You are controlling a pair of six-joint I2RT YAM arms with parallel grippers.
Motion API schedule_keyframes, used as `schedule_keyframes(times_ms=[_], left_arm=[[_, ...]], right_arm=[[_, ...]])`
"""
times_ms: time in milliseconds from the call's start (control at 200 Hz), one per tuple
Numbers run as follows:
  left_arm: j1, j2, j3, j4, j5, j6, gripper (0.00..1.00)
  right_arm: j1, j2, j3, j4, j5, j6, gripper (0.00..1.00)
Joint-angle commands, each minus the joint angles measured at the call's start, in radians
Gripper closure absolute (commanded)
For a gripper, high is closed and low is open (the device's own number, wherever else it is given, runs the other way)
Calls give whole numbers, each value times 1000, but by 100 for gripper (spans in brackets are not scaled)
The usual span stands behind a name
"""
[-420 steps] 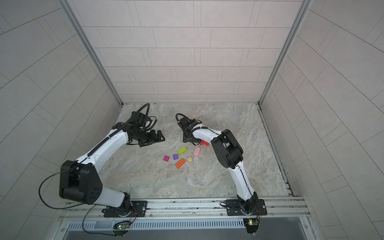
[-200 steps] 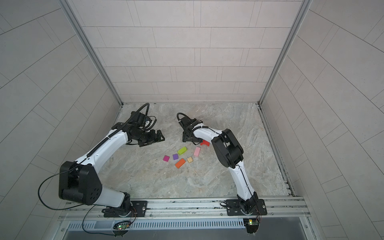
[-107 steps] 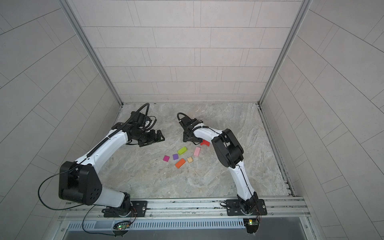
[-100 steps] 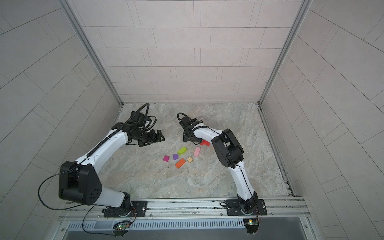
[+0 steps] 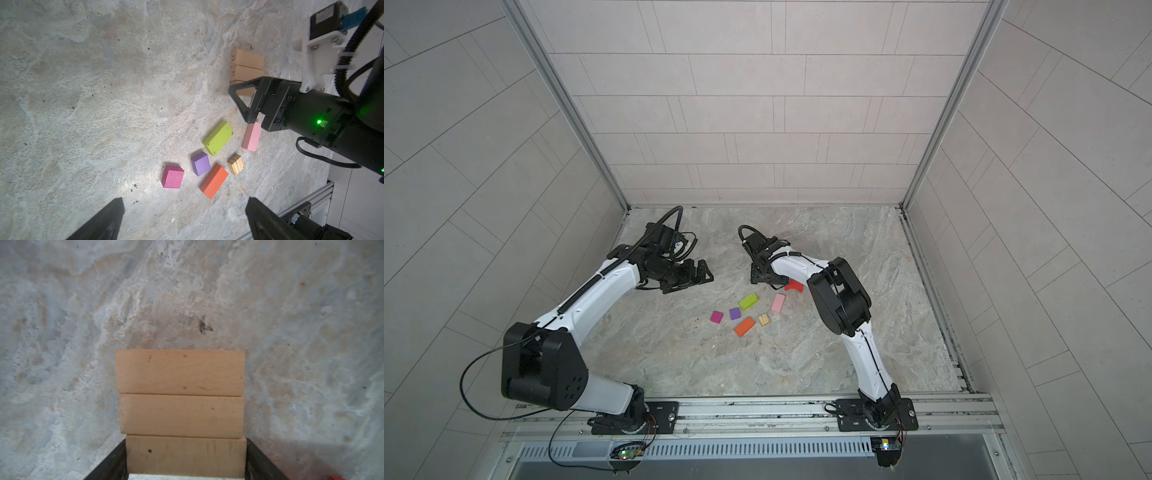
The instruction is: Build the wood block tower
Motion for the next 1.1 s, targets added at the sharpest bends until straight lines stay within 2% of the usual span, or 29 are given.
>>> schedule_keyframes(times_ms=[0, 1091], left_arm=[[6, -29, -12, -1, -10, 7, 2], [9, -33, -15, -4, -16, 7, 1]], right_arm=[[4, 12, 15, -8, -23, 2, 19], [12, 26, 22, -6, -30, 1, 19]])
